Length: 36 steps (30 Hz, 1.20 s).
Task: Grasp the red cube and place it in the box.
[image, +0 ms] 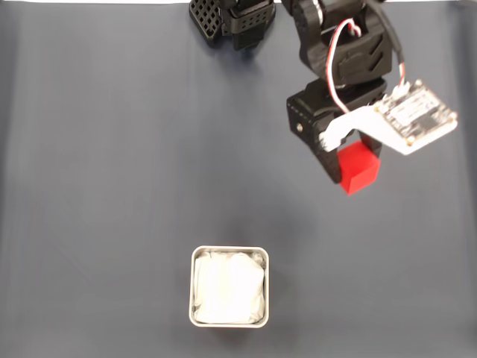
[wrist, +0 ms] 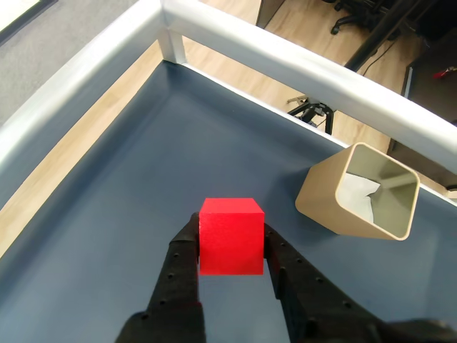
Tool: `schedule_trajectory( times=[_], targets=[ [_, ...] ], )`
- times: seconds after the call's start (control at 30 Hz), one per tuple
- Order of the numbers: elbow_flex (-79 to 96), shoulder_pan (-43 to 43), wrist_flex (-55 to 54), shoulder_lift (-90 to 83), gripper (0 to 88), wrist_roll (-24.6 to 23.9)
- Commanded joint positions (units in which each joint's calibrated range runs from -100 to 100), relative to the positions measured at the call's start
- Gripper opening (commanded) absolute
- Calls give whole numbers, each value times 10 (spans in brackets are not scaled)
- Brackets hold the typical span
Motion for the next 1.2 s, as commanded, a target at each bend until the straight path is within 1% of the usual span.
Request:
schedule_trajectory(
  times=[0.0, 0.57, 1.17],
  targets=[
    [-46, 21, 1, 4, 33, -9],
    [-148, 95, -3, 103, 20, -26],
    [-246, 147, -29, 194, 20, -47]
  ],
)
